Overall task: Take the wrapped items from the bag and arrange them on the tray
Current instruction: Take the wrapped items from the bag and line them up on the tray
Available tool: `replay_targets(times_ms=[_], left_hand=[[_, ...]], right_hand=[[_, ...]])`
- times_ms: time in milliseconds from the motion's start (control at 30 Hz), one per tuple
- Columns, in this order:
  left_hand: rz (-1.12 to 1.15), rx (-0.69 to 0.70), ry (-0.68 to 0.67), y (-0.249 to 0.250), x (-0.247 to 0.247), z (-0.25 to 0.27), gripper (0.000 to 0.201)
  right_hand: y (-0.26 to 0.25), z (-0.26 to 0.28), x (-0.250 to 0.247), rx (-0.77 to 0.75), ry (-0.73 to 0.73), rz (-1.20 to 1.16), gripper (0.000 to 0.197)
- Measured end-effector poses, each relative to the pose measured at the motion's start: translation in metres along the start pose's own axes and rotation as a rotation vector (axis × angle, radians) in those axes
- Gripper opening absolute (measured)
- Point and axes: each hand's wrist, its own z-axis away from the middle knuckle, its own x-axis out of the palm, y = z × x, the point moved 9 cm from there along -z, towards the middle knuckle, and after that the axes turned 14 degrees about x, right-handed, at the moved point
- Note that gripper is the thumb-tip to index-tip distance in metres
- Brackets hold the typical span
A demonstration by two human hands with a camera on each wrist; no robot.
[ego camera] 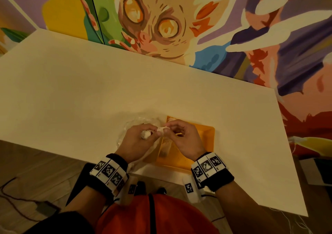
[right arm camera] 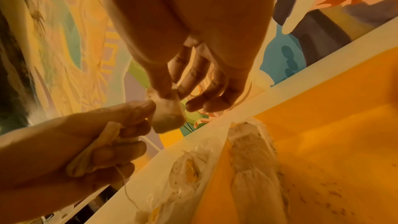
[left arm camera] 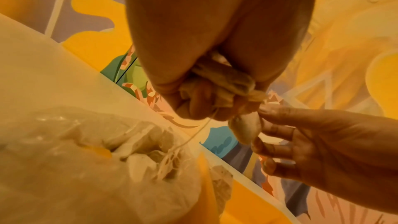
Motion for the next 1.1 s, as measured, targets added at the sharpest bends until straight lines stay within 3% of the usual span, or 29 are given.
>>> replay_targets(times_ms=[167,333,467,600,733,867,933,1100], left_hand=[[0.088,0.032,0.025,0.010,0.003,0.000,0.008],[-0.057,-0.075,0.006,-0.011,0.005,0.005,0.007],[-0.187,-0.147,-0.077,-0.021,0.009,0.009,0.008],[-0.277,-0.270,-0.169,-0.038,0.017,0.017,0.015],[-0.397,-0.259,-0.266,-0.039,0.031,0.019,0.015],[-0.375,-0.352,-0.353,-0.054,0.043,0.026,0.021],[-0.390,-0.361,-0.386,-0.058,0.048,0.028,0.023],[-0.447,-0.336,-0.398,-0.056,0.051,0.027,0.018]], right_hand=[[0.020,-0.001,0.001,0.055,-0.002,0.114,0.009],[0.037,-0.004,-0.003,0.122,0.004,0.148,0.004],[0.065,-0.009,-0.013,0.237,0.037,0.344,0.008],[0.087,-0.008,-0.011,0.361,-0.037,0.433,0.011],[0.098,-0.007,-0.001,0.436,-0.095,0.517,0.017],[0.098,-0.010,0.009,0.449,-0.130,0.682,0.007],[0.102,-0.013,0.015,0.480,-0.155,0.750,0.011],[0.112,-0.023,0.024,0.565,-0.101,0.846,0.020]])
